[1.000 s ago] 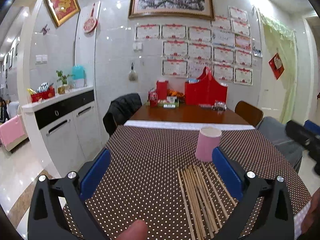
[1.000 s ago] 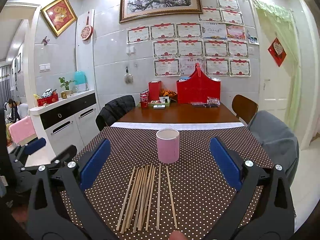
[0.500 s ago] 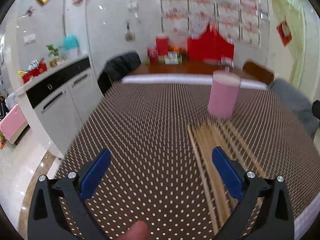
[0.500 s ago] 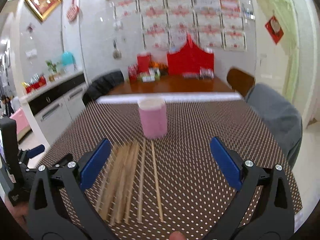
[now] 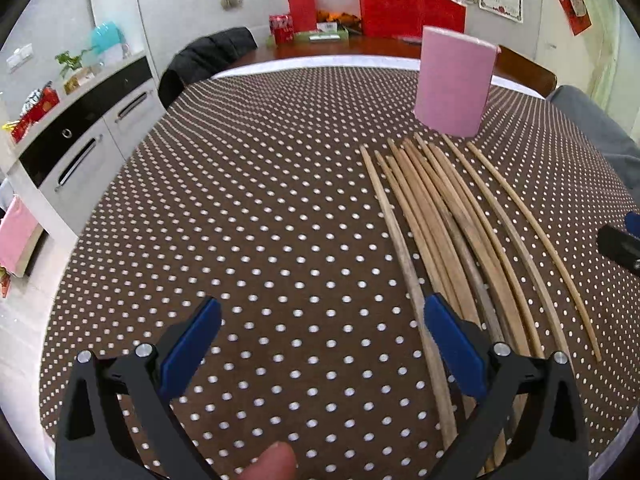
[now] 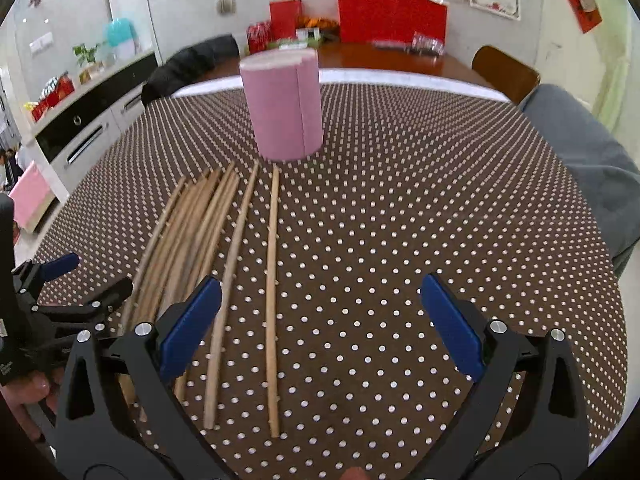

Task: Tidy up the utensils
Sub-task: 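Lower both tools toward the chopsticks and grasp one chopstick with both, then lift the chopstick with both tools and drop it into the pink cup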

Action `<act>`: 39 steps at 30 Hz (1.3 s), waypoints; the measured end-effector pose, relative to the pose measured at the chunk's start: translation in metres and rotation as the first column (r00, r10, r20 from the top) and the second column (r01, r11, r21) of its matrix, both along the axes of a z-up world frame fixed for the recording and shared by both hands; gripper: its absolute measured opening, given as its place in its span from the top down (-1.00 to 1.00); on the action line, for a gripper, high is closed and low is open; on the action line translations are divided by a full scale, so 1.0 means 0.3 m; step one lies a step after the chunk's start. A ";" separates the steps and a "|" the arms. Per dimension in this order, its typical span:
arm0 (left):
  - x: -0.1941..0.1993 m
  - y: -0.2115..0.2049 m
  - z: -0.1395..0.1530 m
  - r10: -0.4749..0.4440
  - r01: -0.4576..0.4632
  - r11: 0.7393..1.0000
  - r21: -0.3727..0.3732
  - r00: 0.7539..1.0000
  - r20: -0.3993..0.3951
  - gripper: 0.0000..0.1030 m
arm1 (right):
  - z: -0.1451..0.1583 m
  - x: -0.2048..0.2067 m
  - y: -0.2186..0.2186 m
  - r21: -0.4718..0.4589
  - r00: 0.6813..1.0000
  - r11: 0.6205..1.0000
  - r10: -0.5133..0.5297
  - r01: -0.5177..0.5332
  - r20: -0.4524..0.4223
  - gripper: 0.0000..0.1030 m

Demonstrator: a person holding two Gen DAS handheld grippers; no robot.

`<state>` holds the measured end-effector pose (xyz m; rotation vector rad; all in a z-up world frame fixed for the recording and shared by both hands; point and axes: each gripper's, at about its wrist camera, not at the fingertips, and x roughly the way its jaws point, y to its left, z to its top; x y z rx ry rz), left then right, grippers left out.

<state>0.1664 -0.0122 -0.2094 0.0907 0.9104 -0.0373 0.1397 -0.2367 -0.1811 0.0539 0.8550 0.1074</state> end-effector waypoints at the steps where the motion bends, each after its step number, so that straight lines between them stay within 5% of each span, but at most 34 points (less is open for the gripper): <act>1: 0.009 -0.007 -0.004 -0.007 0.007 1.000 -0.009 1.000 -0.007 -0.93 | -0.010 0.008 0.000 -0.002 1.000 1.000 0.004 -0.004 -0.014 -0.89; 13: 0.121 -0.003 -0.020 -0.020 0.018 0.999 -0.029 0.997 -0.069 -0.93 | -0.079 0.154 0.088 -0.085 0.982 0.994 0.055 -0.071 -0.181 -0.82; 16: 0.155 -0.007 -0.013 -0.038 0.036 0.999 -0.019 0.995 -0.093 -0.93 | -0.073 0.198 0.094 -0.087 0.980 0.994 0.054 -0.072 -0.192 -0.50; 18: 0.179 -0.011 -0.009 -0.052 0.050 0.999 -0.020 0.993 -0.106 -0.93 | -0.061 0.208 0.101 -0.086 0.979 0.992 0.073 -0.091 -0.190 0.13; 21: 0.191 -0.010 -0.005 -0.065 0.063 0.998 -0.020 0.991 -0.120 -0.91 | -0.057 0.214 0.102 -0.089 0.974 0.988 0.106 -0.125 -0.198 0.42; 24: 0.197 -0.023 0.008 -0.102 0.100 0.995 -0.027 0.986 -0.133 -0.59 | -0.058 0.225 0.079 -0.060 0.970 0.987 0.134 -0.149 -0.203 0.86; 26: 0.191 -0.057 0.029 -0.147 0.145 0.989 -0.023 0.979 -0.138 -0.16 | -0.064 0.219 0.057 -0.027 0.965 0.983 0.173 -0.182 -0.199 0.88; 28: 0.183 -0.098 0.042 -0.184 0.184 0.983 -0.014 0.972 -0.143 0.57 | -0.067 0.219 0.029 0.022 0.958 0.976 0.216 -0.216 -0.191 0.89; 29: 0.182 -0.115 0.047 -0.183 0.184 0.983 -0.008 0.972 -0.151 0.78 | -0.069 0.219 0.014 0.048 0.954 0.972 0.236 -0.231 -0.184 0.89; 34: 0.162 -0.084 0.061 -0.061 0.055 0.998 -0.039 0.986 -0.155 0.90 | -0.055 0.191 -0.054 0.179 0.933 0.934 0.335 -0.309 -0.136 0.89; 39: 0.119 -0.005 0.169 0.066 -0.068 0.995 -0.079 0.997 -0.026 0.90 | 0.008 0.132 -0.140 0.301 0.936 0.894 0.353 -0.332 -0.016 0.89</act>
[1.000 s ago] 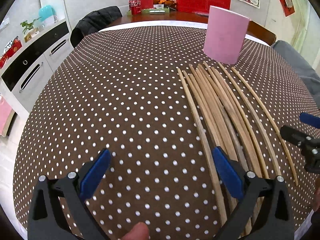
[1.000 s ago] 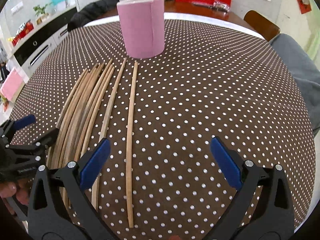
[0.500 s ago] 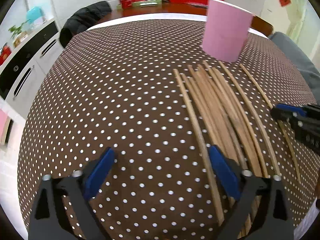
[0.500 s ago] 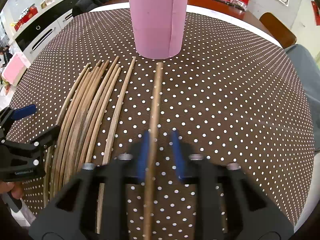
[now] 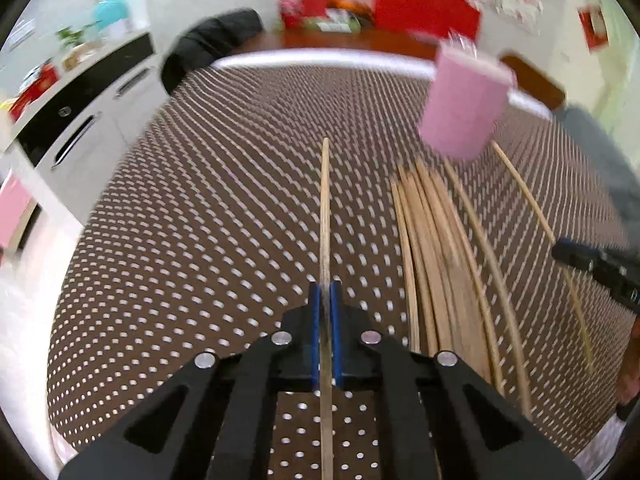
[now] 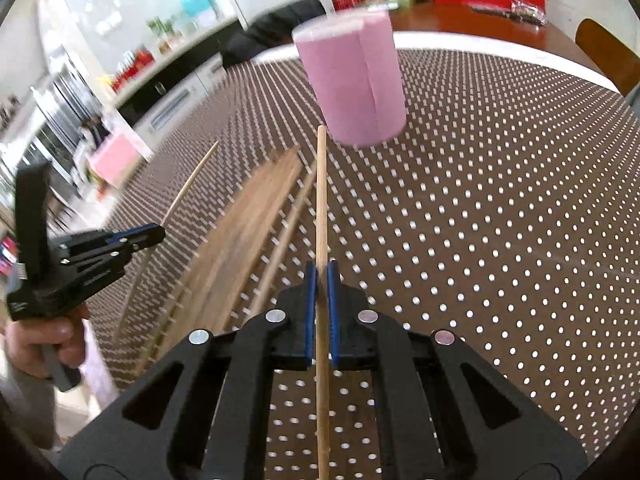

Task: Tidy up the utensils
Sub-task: 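Lift the chopstick with both tools and drop it into the pink cup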

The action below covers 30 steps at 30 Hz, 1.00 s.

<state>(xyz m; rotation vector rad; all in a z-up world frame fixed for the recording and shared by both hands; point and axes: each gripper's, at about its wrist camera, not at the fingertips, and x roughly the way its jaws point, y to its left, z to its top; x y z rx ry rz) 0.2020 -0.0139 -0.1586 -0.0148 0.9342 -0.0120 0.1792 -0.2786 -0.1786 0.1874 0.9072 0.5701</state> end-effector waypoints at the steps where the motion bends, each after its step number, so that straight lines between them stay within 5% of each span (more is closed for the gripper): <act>1: -0.008 0.005 0.028 0.005 -0.005 1.000 -0.010 0.999 0.035 0.90 | 0.017 -0.010 -0.007 0.032 1.000 0.999 -0.002 0.002 0.020 0.89; 6: -0.007 0.004 0.213 -0.070 0.101 0.990 -0.102 0.960 0.269 0.90 | 0.180 -0.033 -0.058 0.179 0.981 0.982 -0.095 0.064 0.171 0.89; 10: 0.072 -0.029 0.371 -0.196 0.293 0.946 -0.138 0.857 0.476 0.90 | 0.344 -0.001 -0.073 0.243 0.929 0.959 -0.216 0.144 0.300 0.89; 15: 0.238 -0.086 0.519 -0.198 0.448 0.858 -0.250 0.739 0.644 0.90 | 0.513 0.110 -0.075 0.281 0.857 0.940 -0.302 0.195 0.417 0.89; 20: 0.383 -0.183 0.542 -0.150 0.490 0.829 -0.270 0.660 0.736 0.90 | 0.575 0.269 -0.047 0.312 0.811 0.923 -0.355 0.225 0.466 0.88; 22: 0.434 -0.214 0.545 -0.136 0.495 0.826 -0.270 0.639 0.757 0.90 | 0.570 0.348 -0.046 0.321 0.803 0.917 -0.369 0.235 0.468 0.88; 27: 0.562 -0.272 0.520 -0.118 0.494 0.822 -0.282 0.633 0.765 0.90 | 0.524 0.471 -0.046 0.362 0.795 0.895 -0.412 0.261 0.446 0.88; 30: 0.591 -0.267 0.465 -0.116 0.485 0.825 -0.292 0.650 0.751 0.90 | 0.472 0.536 -0.042 0.360 0.798 0.891 -0.422 0.277 0.430 0.88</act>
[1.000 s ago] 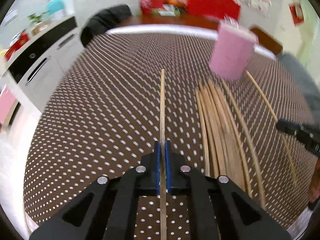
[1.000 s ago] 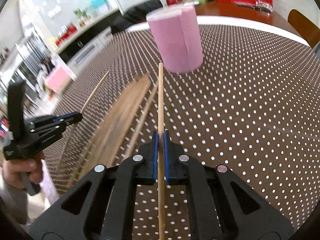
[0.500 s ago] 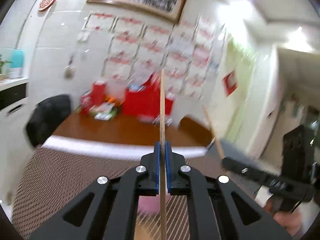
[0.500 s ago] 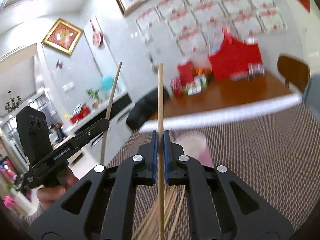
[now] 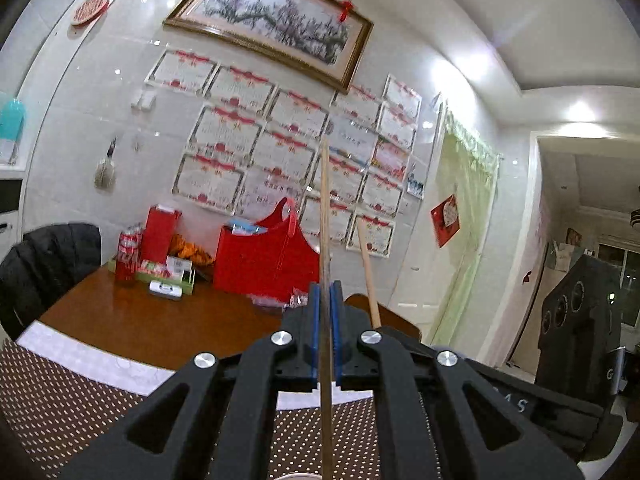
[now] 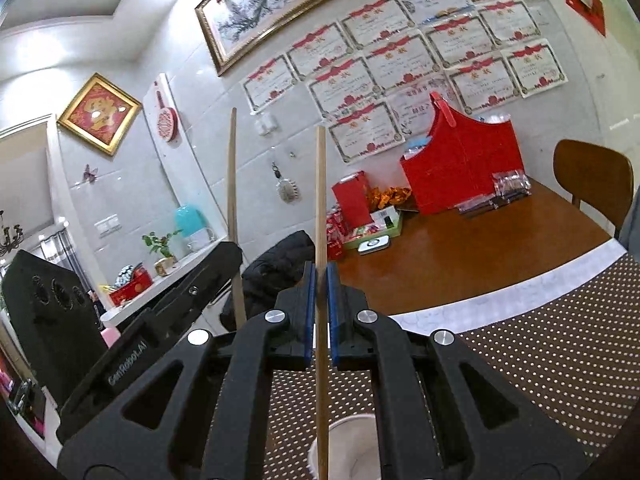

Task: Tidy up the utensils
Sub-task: 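Lift the chopstick with both tools and drop it into the pink cup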

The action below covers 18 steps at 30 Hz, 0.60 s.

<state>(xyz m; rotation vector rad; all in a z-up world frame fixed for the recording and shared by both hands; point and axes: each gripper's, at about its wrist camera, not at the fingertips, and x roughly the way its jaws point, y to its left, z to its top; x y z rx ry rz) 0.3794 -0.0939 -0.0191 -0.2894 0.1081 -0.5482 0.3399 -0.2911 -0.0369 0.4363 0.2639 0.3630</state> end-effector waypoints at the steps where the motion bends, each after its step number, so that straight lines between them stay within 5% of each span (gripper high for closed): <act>1: 0.021 -0.005 -0.026 0.000 0.000 1.000 0.000 1.000 -0.019 0.90 | -0.026 0.017 0.001 0.000 1.000 1.000 0.001 -0.001 -0.015 0.88; 15: 0.061 -0.016 -0.259 0.051 -0.041 0.996 0.085 0.992 -0.116 0.89 | -0.182 0.052 0.035 -0.046 0.993 0.999 0.007 -0.012 -0.114 0.86; 17: 0.052 -0.008 -0.275 0.056 -0.038 0.992 0.117 0.986 -0.158 0.65 | -0.189 0.037 0.036 -0.058 0.989 0.998 0.013 -0.022 -0.149 0.73; 18: 0.044 -0.001 -0.275 0.078 -0.056 0.990 0.129 0.982 -0.172 0.26 | -0.189 0.021 0.026 -0.057 0.988 0.998 0.000 -0.009 -0.155 0.35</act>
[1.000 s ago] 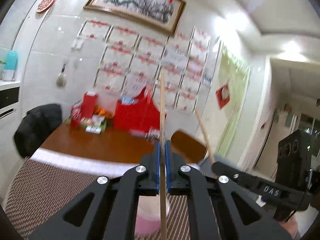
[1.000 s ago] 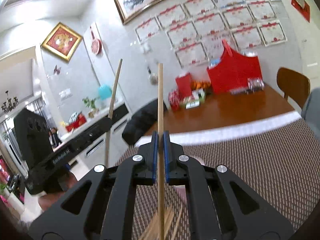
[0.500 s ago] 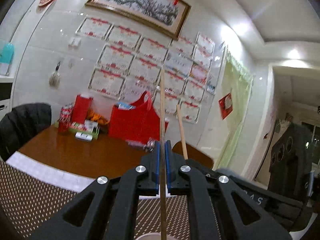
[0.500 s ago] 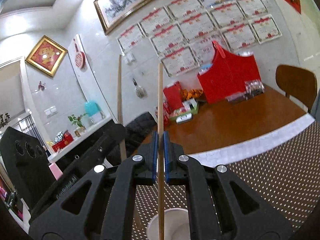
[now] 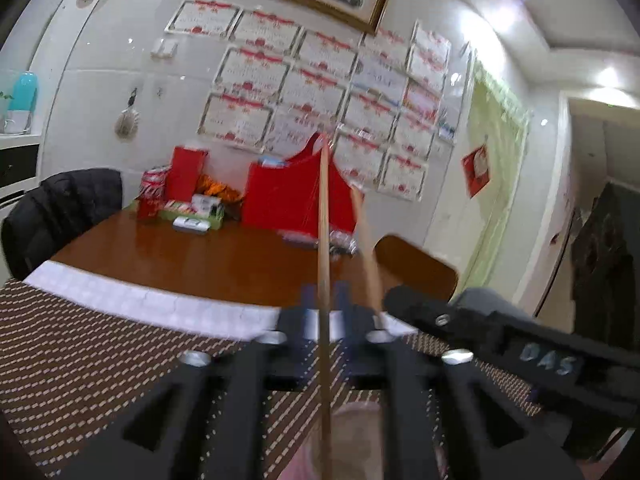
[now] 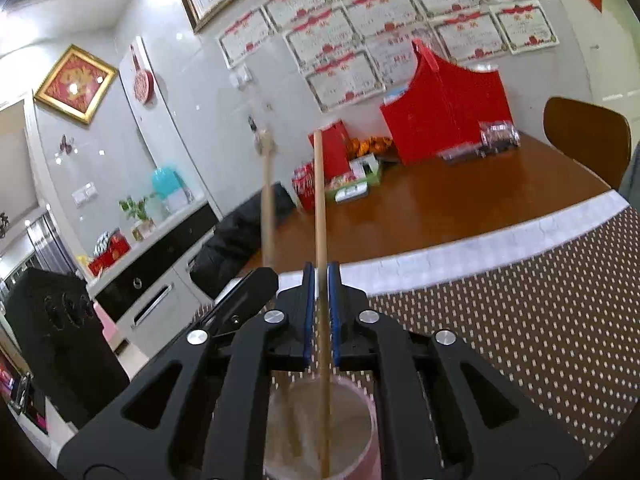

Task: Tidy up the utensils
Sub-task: 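Lift the chopstick with both tools and drop it into the pink cup, then lower both tools to the chopstick pile and grasp another chopstick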

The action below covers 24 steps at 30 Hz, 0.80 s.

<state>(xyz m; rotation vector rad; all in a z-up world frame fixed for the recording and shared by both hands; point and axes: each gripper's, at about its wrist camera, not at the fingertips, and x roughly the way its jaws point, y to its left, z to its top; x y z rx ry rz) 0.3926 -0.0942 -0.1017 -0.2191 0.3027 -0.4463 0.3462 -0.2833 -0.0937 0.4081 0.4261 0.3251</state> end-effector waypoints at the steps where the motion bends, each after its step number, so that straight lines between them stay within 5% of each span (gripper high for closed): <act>1: -0.014 0.022 0.005 0.026 -0.025 1.000 0.008 0.999 -0.030 -0.16 | 0.005 -0.015 -0.011 0.005 1.000 1.000 -0.010 0.010 -0.003 -0.14; 2: -0.029 0.046 0.011 0.022 -0.022 1.000 -0.009 0.999 -0.033 -0.26 | 0.017 -0.045 -0.036 0.023 0.999 0.999 -0.038 0.037 0.011 -0.69; 3: -0.042 0.062 0.022 0.023 -0.023 1.000 -0.016 0.999 -0.030 -0.40 | 0.030 -0.070 -0.052 0.034 0.998 0.998 -0.048 0.047 0.029 -0.80; 15: -0.328 0.216 0.228 0.122 -0.125 0.990 0.059 0.991 0.050 -0.71 | 0.167 -0.365 -0.096 0.005 0.989 0.990 -0.139 0.139 0.044 -0.88; 24: -0.560 0.273 0.283 0.213 -0.215 0.965 0.148 0.977 0.030 -0.73 | 0.199 -0.534 -0.123 -0.031 0.992 0.992 -0.124 0.125 0.009 -0.88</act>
